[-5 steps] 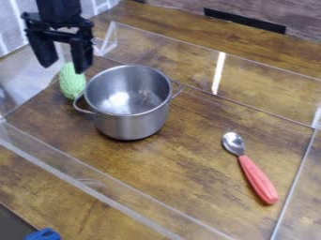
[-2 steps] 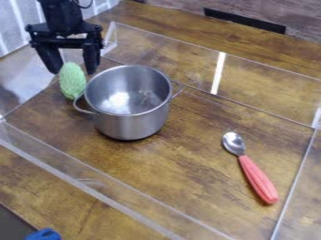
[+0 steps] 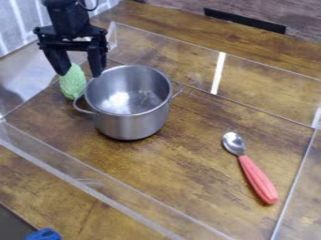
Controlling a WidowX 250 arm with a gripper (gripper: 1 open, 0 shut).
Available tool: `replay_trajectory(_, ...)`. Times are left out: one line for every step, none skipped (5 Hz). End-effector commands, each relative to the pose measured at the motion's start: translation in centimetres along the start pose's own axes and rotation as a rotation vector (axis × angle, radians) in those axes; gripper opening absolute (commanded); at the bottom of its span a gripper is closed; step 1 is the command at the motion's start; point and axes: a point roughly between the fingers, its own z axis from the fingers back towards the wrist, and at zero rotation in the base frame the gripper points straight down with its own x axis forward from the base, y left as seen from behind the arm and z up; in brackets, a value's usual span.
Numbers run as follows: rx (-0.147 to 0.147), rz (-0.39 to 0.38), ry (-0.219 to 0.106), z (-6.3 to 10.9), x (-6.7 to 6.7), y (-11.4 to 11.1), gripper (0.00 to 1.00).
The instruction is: Remove the green object from the silver pot and put it on the table
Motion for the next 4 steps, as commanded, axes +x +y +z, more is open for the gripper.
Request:
replay_trajectory(-0.01, -0.049, -0.075, 2.7, 1.4, -0.1, 1.0)
replay_trajectory(-0.001, 0.022, -0.096, 2.3, 0.8, -1.2, 1.0)
replay_trajectory(0.009, 0.084, -0.122, 2.2, 0.4, -2.4, 1.0)
replay_trajectory(0.002, 0.068, -0.138, 3.3, 0.4, -2.9, 1.0)
